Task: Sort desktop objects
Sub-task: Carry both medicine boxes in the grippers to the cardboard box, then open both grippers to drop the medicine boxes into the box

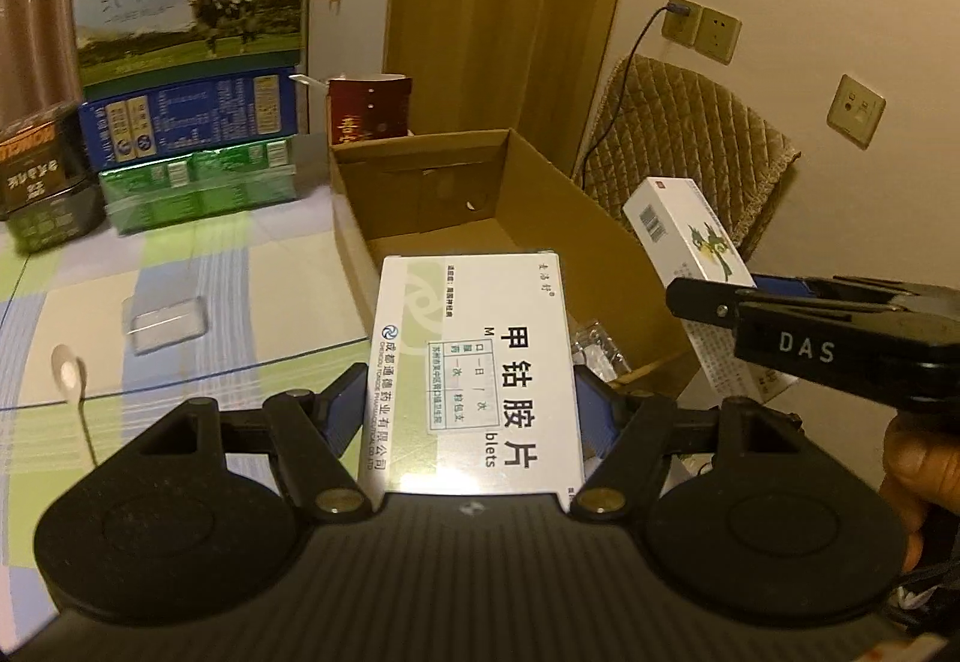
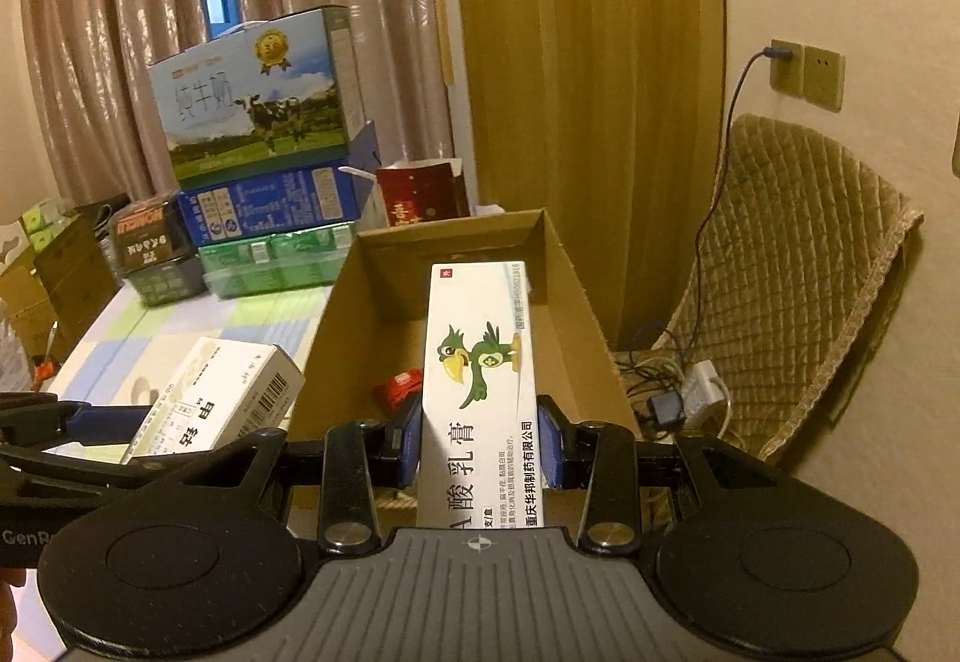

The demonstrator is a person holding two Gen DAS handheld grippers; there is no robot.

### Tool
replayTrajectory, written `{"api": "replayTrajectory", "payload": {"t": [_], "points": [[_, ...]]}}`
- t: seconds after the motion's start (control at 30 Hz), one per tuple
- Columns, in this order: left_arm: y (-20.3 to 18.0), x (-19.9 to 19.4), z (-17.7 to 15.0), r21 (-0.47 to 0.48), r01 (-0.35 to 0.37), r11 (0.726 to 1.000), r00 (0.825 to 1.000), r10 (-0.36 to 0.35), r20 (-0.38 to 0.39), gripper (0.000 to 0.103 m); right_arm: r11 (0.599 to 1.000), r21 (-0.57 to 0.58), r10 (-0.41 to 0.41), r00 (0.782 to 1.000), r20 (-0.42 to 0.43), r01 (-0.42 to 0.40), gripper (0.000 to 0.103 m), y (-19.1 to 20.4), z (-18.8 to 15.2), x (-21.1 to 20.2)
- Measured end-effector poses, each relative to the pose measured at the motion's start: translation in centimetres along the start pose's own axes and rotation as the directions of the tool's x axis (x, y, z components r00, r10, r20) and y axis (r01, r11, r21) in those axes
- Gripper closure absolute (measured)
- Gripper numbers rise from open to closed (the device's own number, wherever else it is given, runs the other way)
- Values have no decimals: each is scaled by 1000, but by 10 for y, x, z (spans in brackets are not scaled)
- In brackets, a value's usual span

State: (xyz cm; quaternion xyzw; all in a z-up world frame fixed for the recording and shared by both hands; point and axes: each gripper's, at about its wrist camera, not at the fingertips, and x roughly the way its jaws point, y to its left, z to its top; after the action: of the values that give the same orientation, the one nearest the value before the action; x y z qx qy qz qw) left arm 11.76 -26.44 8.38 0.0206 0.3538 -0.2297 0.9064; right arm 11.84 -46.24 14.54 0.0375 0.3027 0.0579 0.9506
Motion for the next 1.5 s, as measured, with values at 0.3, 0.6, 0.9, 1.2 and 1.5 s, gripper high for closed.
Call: {"api": "replayTrajectory", "payload": {"t": [0.3, 0.6, 0.9, 1.2, 1.5], "points": [[-14, 25, 11, 20, 3, 1000, 1000, -3, -15, 36, 1000, 2, -1, 1000, -9, 1, 68, -19, 7, 17], [-17, 47, 27, 16, 2, 1000, 1000, -2, -16, 36, 1000, 0, -4, 1000, -22, 4, 68, -36, 15, 33], [-12, 71, 45, 0, -2, 1000, 1000, 2, -21, 36, 1000, -13, -2, 999, -45, 2, 68, -43, 26, 56], [-8, 93, 50, -14, -6, 1000, 999, 6, -35, 36, 1000, -5, 4, 998, -56, -4, 68, -46, 33, 75], [-4, 105, 52, -29, -1, 1000, 999, -1, -48, 36, 1000, -7, 3, 998, -70, -4, 68, -47, 33, 86]]}}
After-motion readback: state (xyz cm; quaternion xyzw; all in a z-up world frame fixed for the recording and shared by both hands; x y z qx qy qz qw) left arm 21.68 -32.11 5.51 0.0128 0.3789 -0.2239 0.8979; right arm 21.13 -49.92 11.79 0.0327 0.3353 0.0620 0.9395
